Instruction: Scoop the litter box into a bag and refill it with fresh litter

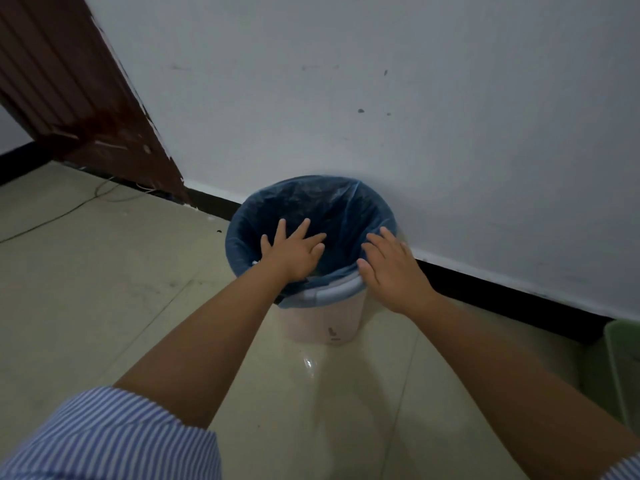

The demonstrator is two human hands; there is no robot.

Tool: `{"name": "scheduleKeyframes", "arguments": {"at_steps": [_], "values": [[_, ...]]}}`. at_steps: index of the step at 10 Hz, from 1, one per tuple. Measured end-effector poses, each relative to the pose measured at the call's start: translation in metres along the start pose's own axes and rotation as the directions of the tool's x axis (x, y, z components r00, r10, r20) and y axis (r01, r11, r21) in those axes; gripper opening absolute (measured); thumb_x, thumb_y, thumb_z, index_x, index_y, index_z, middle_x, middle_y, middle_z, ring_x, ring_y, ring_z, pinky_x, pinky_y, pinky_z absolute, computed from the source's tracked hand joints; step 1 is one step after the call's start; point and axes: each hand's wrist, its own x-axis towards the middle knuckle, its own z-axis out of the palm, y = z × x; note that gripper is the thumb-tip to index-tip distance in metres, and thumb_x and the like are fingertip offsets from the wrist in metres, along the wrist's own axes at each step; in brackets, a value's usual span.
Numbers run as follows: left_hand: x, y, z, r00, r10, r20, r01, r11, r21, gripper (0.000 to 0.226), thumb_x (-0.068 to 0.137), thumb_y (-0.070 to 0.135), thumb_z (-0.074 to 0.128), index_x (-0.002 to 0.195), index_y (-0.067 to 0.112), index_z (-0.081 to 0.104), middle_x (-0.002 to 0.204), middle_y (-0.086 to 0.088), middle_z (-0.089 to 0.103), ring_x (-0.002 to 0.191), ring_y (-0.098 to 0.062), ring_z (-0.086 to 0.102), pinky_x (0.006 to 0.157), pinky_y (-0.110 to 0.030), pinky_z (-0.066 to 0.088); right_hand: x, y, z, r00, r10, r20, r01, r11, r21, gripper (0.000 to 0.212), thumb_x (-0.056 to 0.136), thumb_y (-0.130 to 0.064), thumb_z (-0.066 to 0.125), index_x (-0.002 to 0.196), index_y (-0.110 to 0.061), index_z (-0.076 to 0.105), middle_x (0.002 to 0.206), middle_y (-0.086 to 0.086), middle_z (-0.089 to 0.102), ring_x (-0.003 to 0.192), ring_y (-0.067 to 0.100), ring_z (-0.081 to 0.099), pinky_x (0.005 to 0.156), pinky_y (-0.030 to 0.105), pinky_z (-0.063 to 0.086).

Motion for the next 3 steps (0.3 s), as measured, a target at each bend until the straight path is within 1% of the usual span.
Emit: {"name": "scheduleKeyframes", "arguments": {"at_steps": [1, 2, 3], "values": [[-0.018, 0.004, 0.009, 0.998, 0.006, -0.065, -0.004, 1.000, 0.021, 0.046, 0.102, 0.040, 0.015, 0.148, 0.037, 0.013, 0.158, 0.009, -0.006, 0.145, -0.027, -0.014, 0.115, -0.052, -0.004, 0.001, 0.000, -0.004, 1.000, 0.001, 0.004, -0.001, 1.000, 0.028, 0.048, 0.101, -0.032, 0.021, 0.144, -0.011, 0.026, 0.156, 0.001, 0.013, 0.145, 0.016, -0.003, 0.117, 0.037, 0.004], [-0.038, 0.014, 0.024, 0.992, -0.007, -0.123, 0.012, 0.999, 0.039, 0.049, 0.101, 0.039, 0.014, 0.149, 0.033, 0.008, 0.159, 0.006, -0.005, 0.146, -0.026, -0.012, 0.116, -0.050, -0.004, 0.001, -0.004, -0.007, 1.000, 0.009, 0.021, -0.012, 0.990, 0.137, 0.047, 0.101, -0.031, 0.025, 0.141, -0.008, 0.032, 0.154, 0.005, 0.021, 0.145, 0.019, 0.007, 0.116, 0.035, 0.010], [-0.049, 0.025, 0.038, 0.981, 0.024, -0.192, -0.011, 0.998, 0.067, 0.051, 0.101, 0.040, 0.011, 0.150, 0.028, 0.003, 0.159, 0.003, -0.006, 0.146, -0.023, -0.012, 0.117, -0.046, -0.006, -0.007, -0.004, -0.032, 0.966, 0.120, -0.229, 0.001, 0.883, 0.470, 0.040, 0.098, -0.024, 0.036, 0.118, 0.004, 0.056, 0.126, 0.018, 0.054, 0.122, 0.028, 0.045, 0.097, 0.021, 0.028]]}}
